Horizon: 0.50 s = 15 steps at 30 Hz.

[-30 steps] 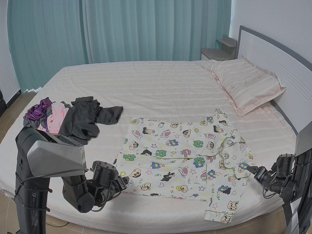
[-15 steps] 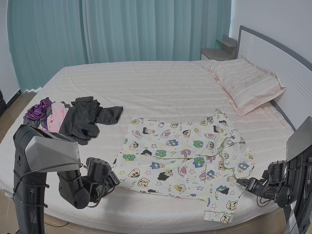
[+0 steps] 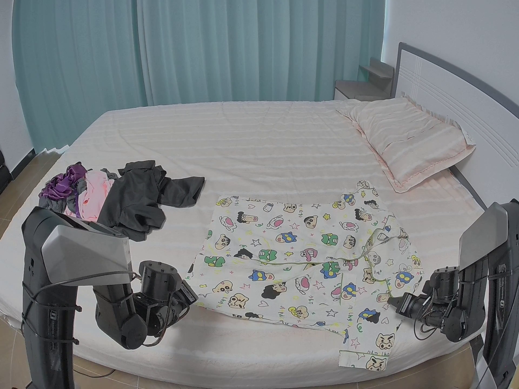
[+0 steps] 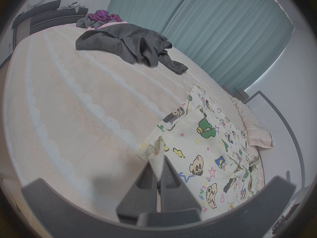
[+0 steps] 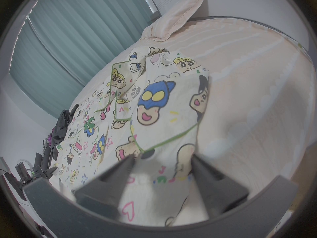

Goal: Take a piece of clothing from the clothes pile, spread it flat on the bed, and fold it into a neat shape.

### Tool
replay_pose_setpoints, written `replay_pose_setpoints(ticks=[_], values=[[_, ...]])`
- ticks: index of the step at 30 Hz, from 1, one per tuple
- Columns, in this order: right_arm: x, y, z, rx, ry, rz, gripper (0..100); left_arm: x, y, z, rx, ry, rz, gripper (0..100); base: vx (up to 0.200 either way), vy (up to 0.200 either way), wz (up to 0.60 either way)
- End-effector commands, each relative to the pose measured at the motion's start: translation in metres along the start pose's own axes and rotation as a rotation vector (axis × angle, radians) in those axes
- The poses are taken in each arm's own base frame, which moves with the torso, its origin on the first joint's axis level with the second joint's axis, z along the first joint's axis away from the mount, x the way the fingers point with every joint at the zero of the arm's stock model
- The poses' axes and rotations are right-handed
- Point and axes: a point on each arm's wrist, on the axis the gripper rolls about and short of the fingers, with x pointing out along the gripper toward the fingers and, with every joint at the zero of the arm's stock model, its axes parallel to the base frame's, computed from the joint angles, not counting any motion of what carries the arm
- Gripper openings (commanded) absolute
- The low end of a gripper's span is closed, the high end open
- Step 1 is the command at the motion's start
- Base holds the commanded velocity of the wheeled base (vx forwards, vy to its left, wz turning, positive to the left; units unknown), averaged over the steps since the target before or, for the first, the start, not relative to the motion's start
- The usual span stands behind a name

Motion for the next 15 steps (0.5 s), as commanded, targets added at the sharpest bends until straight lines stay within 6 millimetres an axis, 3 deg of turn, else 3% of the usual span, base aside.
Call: replay_pose_setpoints(ticks=[1,5,15], values=[[0.012,-0.002,0.01,0.01,-0.058,0.012,0,0.0,0.0,-0.001,0.003,0.002,0.0,0,0.0,0.0,0.0],[0.021,-0.005,0.034,0.029,-0.177,-0.003,0,-0.002,-0.002,-0.005,0.015,0.013,-0.006,0,0.0,0.0,0.0],[0.039,-0.003,0.071,0.024,-0.28,0.018,0,-0.003,-0.003,-0.008,0.021,0.018,-0.012,0,0.0,0.0,0.0]])
